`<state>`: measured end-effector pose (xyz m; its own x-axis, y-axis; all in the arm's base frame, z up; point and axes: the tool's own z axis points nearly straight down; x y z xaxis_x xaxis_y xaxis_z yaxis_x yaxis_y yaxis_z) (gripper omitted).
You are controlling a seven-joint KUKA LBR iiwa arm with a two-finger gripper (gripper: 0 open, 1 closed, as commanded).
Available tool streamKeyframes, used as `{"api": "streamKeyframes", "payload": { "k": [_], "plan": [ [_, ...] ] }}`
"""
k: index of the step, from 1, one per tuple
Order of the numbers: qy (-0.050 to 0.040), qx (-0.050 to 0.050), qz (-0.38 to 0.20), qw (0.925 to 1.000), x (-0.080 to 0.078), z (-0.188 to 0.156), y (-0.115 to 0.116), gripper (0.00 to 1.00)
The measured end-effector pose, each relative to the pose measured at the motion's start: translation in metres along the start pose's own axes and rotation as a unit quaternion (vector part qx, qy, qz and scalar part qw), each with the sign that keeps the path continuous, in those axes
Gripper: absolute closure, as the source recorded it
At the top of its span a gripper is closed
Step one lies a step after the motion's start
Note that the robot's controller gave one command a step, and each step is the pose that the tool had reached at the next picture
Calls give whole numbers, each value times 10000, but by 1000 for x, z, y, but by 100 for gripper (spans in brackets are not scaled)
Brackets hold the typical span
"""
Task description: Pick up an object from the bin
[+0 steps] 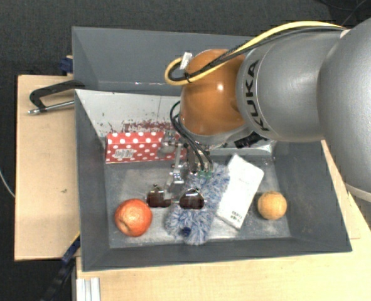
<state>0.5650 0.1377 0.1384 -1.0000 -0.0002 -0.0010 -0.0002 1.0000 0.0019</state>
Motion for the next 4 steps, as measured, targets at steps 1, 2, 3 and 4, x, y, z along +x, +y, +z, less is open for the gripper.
{"api": "streamKeyframes", "payload": {
  "k": [1, 2, 3, 4],
  "plan": [
    [-6, 3, -453, 9990, 41, 63, -18, 0],
    [-19, -2, -479, 9989, 43, 51, -19, 0],
    [-8, -4, -451, 9990, 39, 50, -19, 0],
    [3, -11, 897, 9960, 17, 65, -45, 0]
  ]
}}
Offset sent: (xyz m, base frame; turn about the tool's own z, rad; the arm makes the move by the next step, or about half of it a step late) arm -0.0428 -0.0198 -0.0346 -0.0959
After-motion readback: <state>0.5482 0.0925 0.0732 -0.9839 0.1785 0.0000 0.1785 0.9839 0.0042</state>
